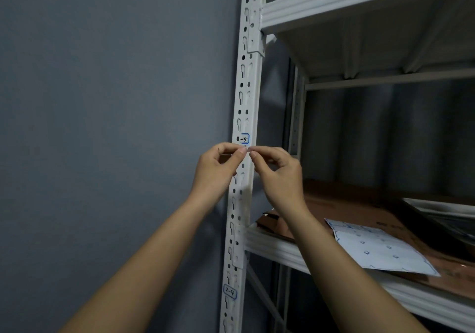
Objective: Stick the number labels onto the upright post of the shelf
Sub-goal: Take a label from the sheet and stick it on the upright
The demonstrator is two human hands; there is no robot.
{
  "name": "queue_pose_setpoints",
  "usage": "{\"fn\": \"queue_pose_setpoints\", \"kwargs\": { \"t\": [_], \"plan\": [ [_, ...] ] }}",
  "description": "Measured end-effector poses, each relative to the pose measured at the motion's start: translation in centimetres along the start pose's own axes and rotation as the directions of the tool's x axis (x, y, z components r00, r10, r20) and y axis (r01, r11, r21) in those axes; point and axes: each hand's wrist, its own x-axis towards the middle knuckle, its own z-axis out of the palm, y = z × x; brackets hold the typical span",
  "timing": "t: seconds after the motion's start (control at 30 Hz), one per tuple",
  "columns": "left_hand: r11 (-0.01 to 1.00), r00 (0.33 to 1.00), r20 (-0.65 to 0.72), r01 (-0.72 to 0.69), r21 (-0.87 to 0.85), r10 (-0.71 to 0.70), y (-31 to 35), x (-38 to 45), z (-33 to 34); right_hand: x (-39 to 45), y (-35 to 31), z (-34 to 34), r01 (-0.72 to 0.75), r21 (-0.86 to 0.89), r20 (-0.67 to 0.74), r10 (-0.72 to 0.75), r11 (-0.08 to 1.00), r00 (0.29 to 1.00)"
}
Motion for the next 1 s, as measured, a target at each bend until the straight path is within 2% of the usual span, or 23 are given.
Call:
{"fn": "queue_pose_setpoints", "kwargs": {
  "t": [0.47,0.67,0.8,1.0],
  "plan": [
    [0.998,0.998,0.023,0.062,-0.009,-0.062,1.1,-1.6,0.2,-1.6,-1.1,-0.6,0.014,0.013,-0.020,-0.014,1.000,1.000],
    [0.999,0.999,-0.022,0.050,0.009,-0.050,1.8,-3.1,0.1,-3.2,-1.8,-1.5,0.273,-0.216,0.064,-0.265,0.938,0.962],
    [0.998,0.998,-0.037,0.047,0.028,-0.046,2.4,-4.7,-0.3,-4.4,-2.1,-2.4,0.365,-0.324,0.098,-0.353,0.872,0.930],
    [0.983,0.988,-0.046,0.153,0.101,-0.149,3.5,-8.1,-0.8,-7.7,-3.6,-4.3,0.473,-0.493,0.140,-0.470,0.730,0.872]
  ]
}}
